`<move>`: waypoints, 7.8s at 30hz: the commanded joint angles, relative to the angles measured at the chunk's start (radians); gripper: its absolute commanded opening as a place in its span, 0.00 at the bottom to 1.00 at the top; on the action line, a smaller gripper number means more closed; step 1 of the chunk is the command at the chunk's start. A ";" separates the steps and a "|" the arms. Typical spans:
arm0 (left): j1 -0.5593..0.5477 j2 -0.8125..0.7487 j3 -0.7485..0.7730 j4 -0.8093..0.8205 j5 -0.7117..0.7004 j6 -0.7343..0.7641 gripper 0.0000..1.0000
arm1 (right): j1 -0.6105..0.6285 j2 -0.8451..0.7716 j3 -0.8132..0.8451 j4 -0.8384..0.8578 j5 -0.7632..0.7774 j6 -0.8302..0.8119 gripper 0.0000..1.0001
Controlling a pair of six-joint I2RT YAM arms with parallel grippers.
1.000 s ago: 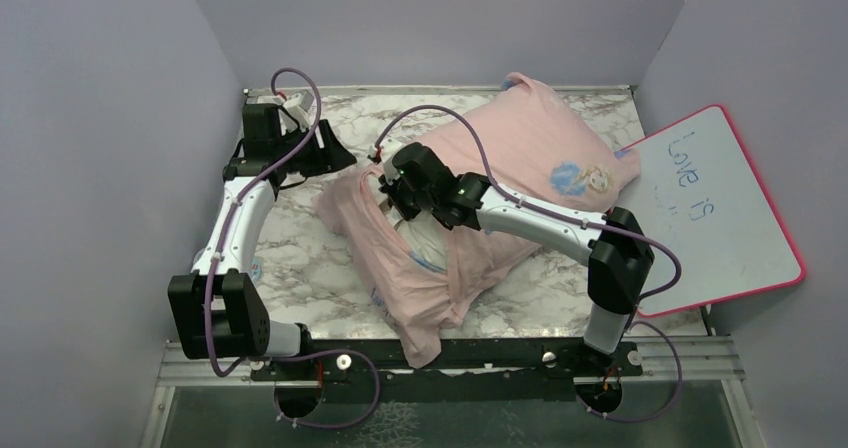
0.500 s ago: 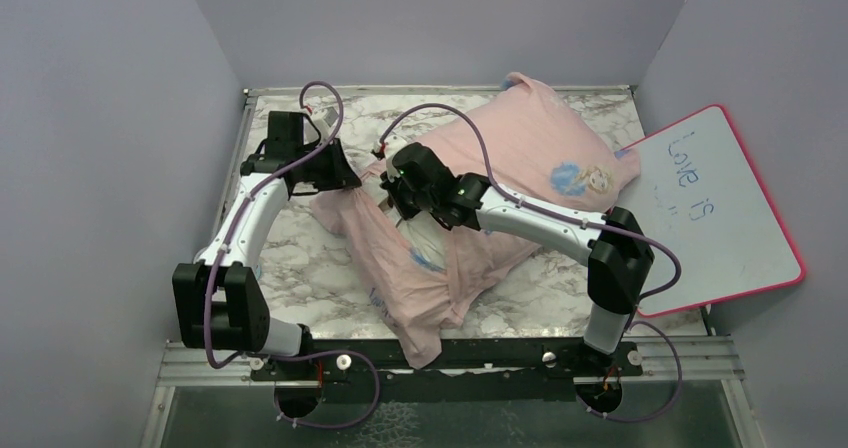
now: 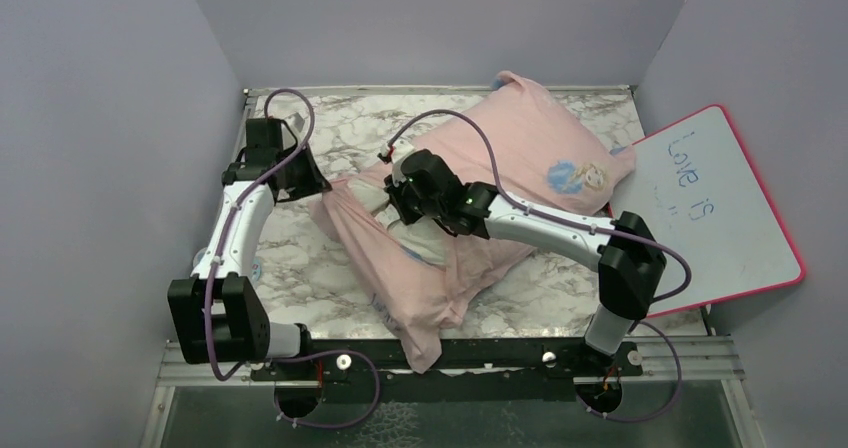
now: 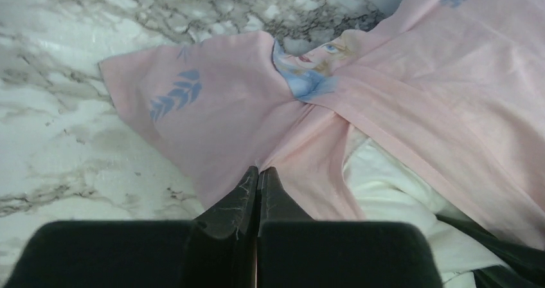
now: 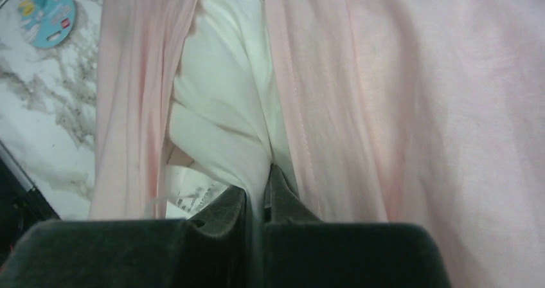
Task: Remove the pillowcase from the pillow
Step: Remove the pillow from the pillowcase.
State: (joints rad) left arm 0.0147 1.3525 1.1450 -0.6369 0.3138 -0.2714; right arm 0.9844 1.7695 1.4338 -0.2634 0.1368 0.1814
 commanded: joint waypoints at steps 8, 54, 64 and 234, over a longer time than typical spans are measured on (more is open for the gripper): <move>0.143 0.046 -0.280 0.254 0.208 -0.115 0.00 | -0.006 -0.065 -0.043 -0.031 -0.158 -0.106 0.01; 0.194 -0.211 -0.529 0.322 0.083 -0.290 0.00 | -0.034 0.196 0.490 -0.352 0.359 -0.027 0.01; 0.266 -0.096 -0.647 0.456 0.167 -0.363 0.00 | -0.075 0.108 0.465 -0.322 0.194 0.054 0.01; -0.269 -0.875 -0.810 0.180 -0.005 -0.718 0.00 | 0.033 0.047 0.391 -0.220 0.386 0.061 0.01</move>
State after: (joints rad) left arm -0.2481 0.4519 0.3439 -0.3096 0.2981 -0.9806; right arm 1.0706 1.8412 1.7279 -0.5400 0.4503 0.2214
